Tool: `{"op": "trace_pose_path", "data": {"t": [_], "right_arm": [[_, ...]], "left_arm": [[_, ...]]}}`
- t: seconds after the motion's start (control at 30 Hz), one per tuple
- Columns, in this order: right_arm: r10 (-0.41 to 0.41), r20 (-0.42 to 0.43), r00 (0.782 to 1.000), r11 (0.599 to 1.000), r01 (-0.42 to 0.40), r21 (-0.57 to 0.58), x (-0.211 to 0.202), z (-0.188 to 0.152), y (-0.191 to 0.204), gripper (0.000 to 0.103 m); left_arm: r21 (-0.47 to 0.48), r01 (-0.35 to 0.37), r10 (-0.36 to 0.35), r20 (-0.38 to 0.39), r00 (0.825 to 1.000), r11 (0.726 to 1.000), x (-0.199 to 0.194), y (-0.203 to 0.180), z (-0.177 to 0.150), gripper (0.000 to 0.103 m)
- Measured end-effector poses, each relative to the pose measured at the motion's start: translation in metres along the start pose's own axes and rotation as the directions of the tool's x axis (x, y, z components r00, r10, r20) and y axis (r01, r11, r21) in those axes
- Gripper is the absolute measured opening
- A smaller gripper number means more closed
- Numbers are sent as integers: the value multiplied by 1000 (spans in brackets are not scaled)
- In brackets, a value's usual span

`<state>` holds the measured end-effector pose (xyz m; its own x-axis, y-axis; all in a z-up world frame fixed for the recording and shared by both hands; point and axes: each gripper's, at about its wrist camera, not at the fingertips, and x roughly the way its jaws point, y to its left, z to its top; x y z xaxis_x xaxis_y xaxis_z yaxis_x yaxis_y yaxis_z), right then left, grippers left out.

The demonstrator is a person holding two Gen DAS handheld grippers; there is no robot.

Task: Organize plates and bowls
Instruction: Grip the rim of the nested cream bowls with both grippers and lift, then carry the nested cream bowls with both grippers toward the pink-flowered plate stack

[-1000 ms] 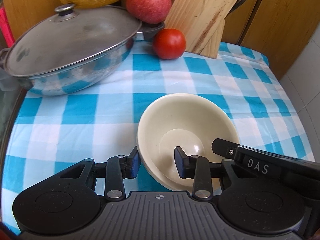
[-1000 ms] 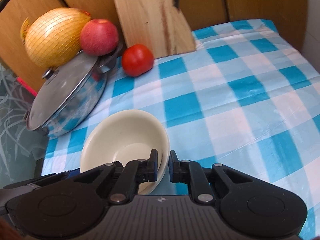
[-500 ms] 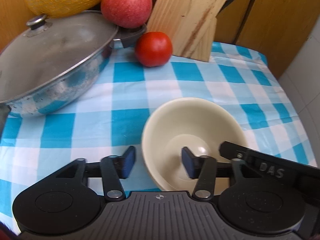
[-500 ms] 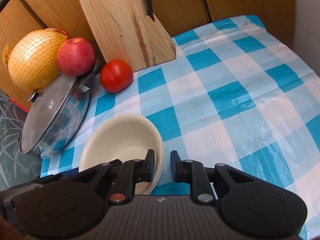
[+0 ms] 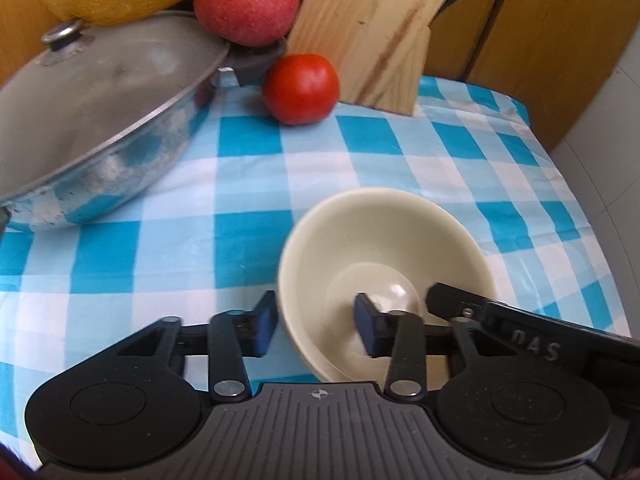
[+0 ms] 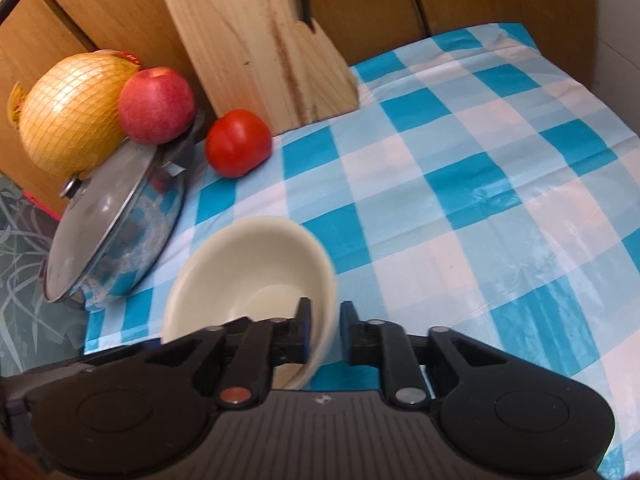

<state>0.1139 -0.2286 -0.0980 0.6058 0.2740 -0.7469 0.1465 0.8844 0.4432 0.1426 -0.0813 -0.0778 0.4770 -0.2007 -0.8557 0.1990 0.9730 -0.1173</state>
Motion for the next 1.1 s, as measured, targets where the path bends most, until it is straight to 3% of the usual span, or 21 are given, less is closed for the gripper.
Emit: {"op": "trace_pose_path", "data": {"t": [0.53, 1.1], "right_arm": [[-8, 28, 1000, 1000, 8, 12, -10, 1, -1, 13], [-25, 32, 999, 999, 24, 27, -11, 1, -6, 13]], "left_arm": [[8, -14, 13, 39, 999, 1000, -9, -9, 2, 40], [5, -13, 12, 26, 1000, 1000, -4, -15, 1, 40]]}}
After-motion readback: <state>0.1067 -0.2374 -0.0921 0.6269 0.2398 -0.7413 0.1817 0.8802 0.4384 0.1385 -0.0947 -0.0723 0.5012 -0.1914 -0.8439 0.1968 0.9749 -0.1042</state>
